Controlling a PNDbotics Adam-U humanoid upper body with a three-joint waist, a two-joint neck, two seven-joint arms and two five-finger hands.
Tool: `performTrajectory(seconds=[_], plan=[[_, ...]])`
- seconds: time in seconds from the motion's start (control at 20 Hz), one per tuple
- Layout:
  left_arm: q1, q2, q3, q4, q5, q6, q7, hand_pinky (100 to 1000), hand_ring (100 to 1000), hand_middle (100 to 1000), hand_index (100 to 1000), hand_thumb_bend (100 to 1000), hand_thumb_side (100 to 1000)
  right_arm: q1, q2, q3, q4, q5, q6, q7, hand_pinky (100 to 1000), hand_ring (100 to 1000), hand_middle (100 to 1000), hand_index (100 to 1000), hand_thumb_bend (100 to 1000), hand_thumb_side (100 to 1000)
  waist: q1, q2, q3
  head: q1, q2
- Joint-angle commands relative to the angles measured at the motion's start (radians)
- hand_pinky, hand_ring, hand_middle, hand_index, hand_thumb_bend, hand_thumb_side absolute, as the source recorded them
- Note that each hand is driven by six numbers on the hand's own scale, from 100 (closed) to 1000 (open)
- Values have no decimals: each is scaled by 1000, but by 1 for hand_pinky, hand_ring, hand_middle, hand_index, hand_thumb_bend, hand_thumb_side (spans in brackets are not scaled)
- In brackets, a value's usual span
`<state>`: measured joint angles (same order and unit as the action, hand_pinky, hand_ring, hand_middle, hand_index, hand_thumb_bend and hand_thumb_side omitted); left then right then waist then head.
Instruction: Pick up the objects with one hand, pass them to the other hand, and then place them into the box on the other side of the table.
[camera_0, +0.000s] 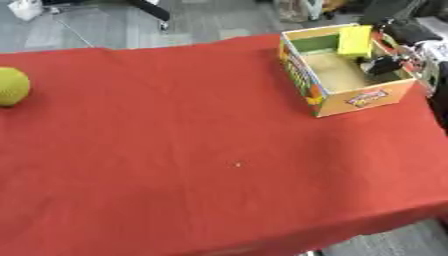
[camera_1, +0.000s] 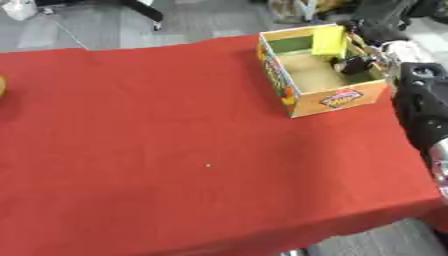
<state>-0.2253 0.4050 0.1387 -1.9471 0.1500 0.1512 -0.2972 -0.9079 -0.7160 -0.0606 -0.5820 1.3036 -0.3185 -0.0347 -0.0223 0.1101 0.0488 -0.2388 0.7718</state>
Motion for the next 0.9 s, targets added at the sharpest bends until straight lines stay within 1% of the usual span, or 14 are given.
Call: performTrajectory(seconds=[0.05, 0.1, 0.2, 0.4, 0.5, 0.65, 0.85, 0.9], plan=[[-3, 7, 13, -15, 6, 4, -1, 775, 663, 633, 777, 570, 698, -27, -55, 1, -61, 64, -14, 8, 849, 835, 872, 1000, 456, 552, -2, -2, -1, 2, -2], [-2, 7, 13, -15, 6, 4, -2, 775, 664, 633, 777, 571, 698, -28, -58, 1, -72, 81, -15, 7, 852, 841, 882, 1000, 453, 606, -2, -3, -2, 2, -2], [0, 6, 14, -14, 6, 5, -2, 775, 664, 633, 777, 571, 696, -30, -62, 2, -89, 110, -16, 4, 855, 847, 893, 1000, 451, 643, -2, -4, -3, 2, -2], [2, 4, 15, -13, 7, 6, -2, 775, 664, 633, 778, 573, 695, -30, -69, 5, -113, 141, -22, 1, 860, 860, 919, 1000, 447, 676, -3, -6, -5, 3, -2], [3, 4, 15, -13, 6, 7, -3, 775, 664, 634, 778, 574, 696, -30, -70, 6, -119, 151, -25, 3, 861, 864, 926, 1000, 446, 674, -3, -7, -6, 3, -2], [4, 3, 16, -12, 5, 8, -5, 775, 664, 634, 778, 575, 695, -28, -72, 10, -130, 165, -33, -2, 862, 866, 930, 1000, 444, 648, -3, -8, -7, 1, -2], [6, 1, 16, -11, 4, 9, -6, 775, 665, 634, 778, 573, 696, -23, -74, 9, -140, 168, -43, -15, 860, 862, 924, 1000, 447, 594, -3, -9, -8, 0, -2], [7, 1, 17, -10, 4, 10, -5, 775, 665, 634, 778, 574, 696, -19, -77, 7, -149, 159, -47, -20, 858, 859, 919, 1000, 448, 566, -3, -9, -8, 2, -2]])
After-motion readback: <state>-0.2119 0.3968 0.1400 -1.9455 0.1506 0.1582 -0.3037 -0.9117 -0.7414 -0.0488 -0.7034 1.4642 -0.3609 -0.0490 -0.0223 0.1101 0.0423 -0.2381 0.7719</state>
